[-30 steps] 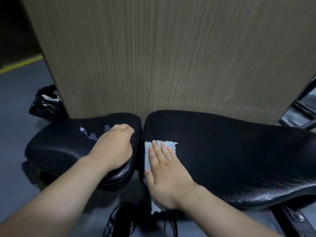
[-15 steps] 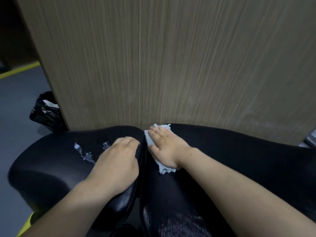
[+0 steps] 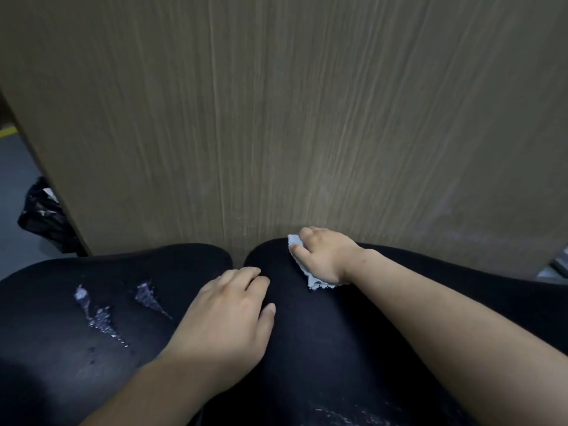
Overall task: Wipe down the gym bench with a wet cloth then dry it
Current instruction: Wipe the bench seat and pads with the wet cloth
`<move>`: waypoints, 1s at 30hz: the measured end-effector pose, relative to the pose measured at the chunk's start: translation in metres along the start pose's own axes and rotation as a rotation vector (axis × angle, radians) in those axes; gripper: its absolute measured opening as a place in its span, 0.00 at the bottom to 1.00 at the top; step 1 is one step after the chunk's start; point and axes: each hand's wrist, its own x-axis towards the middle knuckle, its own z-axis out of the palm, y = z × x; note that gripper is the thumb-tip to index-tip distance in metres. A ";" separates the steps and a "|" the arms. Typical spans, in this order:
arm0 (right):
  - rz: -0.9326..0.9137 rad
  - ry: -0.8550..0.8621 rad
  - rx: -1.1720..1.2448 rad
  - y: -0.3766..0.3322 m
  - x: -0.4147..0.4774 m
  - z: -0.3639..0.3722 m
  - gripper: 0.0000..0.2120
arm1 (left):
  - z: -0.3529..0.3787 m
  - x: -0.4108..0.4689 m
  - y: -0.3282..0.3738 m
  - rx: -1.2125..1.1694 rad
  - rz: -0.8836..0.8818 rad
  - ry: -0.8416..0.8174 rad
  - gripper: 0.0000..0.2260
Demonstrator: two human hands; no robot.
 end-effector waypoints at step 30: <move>0.178 0.111 -0.085 0.277 -0.214 -0.015 0.13 | 0.070 0.071 0.300 -0.018 0.272 -0.208 0.23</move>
